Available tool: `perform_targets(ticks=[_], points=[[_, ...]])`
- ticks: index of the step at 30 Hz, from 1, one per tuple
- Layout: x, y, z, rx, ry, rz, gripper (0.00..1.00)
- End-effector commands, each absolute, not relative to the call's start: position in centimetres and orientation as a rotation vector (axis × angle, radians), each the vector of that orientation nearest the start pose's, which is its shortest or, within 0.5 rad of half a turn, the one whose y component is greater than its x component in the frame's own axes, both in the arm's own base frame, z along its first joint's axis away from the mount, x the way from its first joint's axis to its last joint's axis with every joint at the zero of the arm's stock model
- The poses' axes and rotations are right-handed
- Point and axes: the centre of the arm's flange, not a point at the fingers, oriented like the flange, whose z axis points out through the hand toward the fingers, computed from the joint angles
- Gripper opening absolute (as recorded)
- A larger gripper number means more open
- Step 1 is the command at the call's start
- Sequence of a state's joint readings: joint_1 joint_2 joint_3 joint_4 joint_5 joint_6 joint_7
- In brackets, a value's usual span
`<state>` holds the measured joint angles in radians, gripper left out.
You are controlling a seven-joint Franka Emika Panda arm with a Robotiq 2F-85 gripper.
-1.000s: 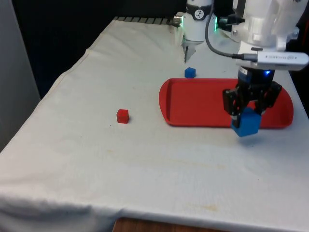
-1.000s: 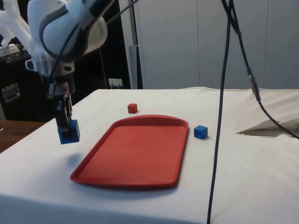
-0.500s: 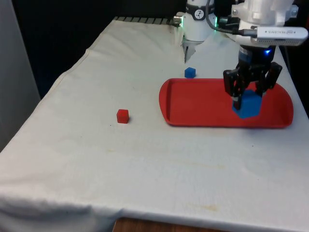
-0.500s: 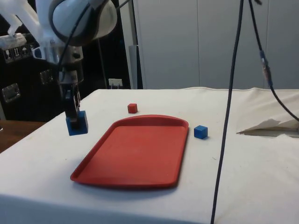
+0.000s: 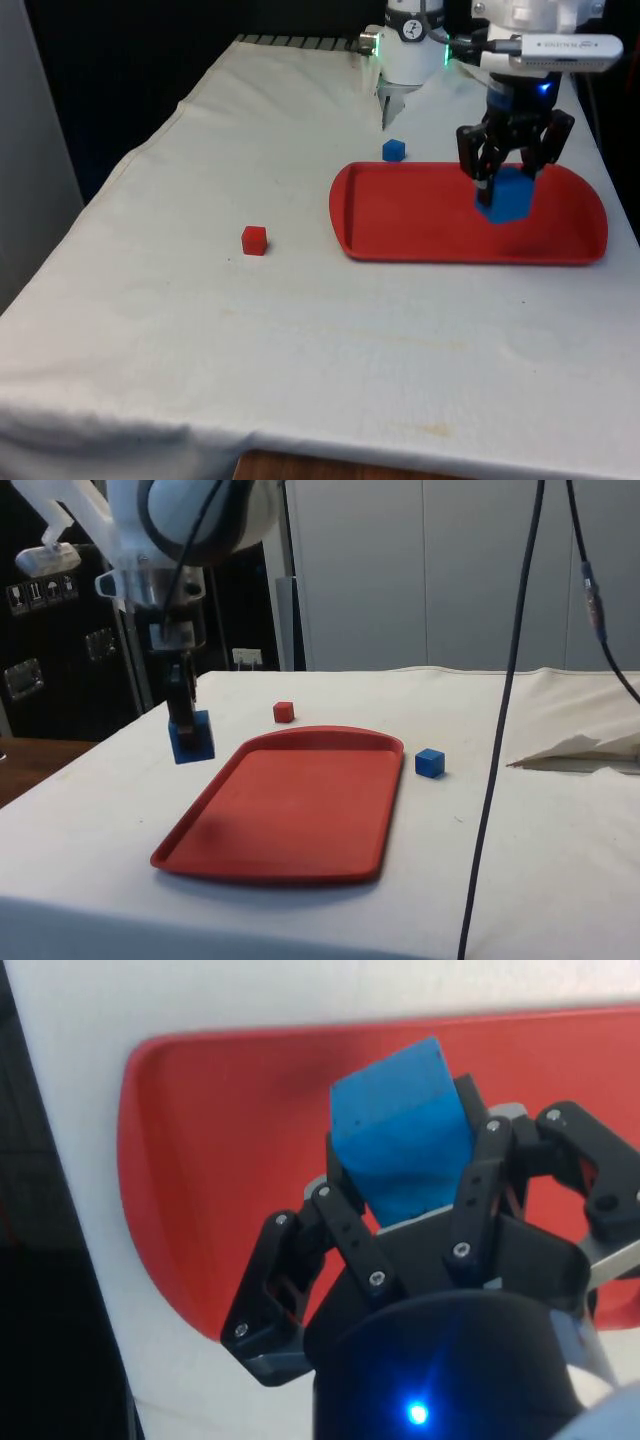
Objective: Pick up the largest block and place it onto the tray.
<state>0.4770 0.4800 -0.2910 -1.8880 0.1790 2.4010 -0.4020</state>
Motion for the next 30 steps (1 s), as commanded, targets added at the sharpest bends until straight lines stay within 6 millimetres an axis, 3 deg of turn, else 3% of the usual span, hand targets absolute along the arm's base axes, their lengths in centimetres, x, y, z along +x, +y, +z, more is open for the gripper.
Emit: perform_targets(ticks=[1, 20, 30], points=[[62.3, 13.0, 26.7, -3.056, -0.782, -0.113, 0.00], [57.5, 11.0, 25.5, -3.046, -0.795, -0.139, 0.00], [55.3, 9.3, 22.9, -3.055, -0.799, -0.153, 0.00]])
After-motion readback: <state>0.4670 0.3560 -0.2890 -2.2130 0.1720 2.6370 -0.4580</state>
